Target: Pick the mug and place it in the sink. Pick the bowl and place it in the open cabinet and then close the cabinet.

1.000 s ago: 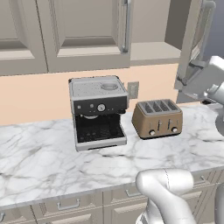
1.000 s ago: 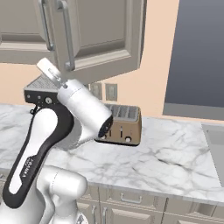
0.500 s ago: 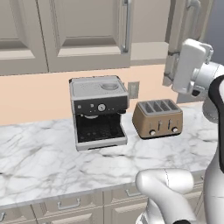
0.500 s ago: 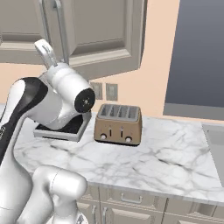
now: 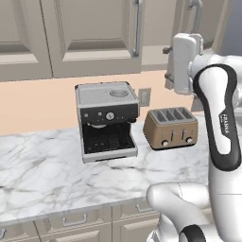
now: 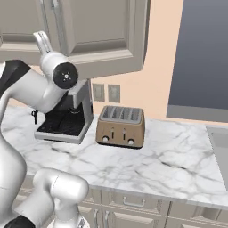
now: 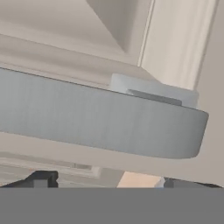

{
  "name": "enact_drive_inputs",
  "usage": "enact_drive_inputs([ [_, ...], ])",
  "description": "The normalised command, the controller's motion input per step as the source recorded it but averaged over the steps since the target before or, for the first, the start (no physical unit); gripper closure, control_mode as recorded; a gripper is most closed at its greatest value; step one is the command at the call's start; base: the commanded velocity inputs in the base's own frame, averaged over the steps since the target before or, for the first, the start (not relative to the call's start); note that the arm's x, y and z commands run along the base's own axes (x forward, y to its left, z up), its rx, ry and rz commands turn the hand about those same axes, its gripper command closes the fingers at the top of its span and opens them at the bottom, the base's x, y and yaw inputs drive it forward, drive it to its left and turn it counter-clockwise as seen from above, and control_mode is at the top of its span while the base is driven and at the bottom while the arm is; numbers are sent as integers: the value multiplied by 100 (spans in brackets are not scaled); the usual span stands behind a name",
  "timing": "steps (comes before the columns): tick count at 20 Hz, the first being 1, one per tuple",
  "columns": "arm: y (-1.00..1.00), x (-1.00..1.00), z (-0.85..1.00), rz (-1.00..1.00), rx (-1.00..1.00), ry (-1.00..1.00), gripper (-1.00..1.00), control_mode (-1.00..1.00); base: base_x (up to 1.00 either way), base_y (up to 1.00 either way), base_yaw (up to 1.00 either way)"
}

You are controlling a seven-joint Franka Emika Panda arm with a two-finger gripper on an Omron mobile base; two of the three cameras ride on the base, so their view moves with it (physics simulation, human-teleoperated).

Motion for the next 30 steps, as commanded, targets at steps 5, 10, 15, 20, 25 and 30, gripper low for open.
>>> enact_drive_inputs([
  [5, -35, 100, -67, -19, -1, 0, -100, -100, 0, 0, 0],
  [10, -57, 100, -69, -19, 0, 0, -100, -100, 0, 0, 0],
  [15, -46, 100, -24, -19, -5, -2, -100, -100, 0, 0, 0],
  [20, -49, 100, -2, -17, -11, -6, -100, -100, 0, 0, 0],
  [25, -91, 100, 0, -15, -3, -1, -100, -100, 0, 0, 0],
  [30, -100, 100, -9, -18, 0, 0, -100, -100, 0, 0, 0],
])
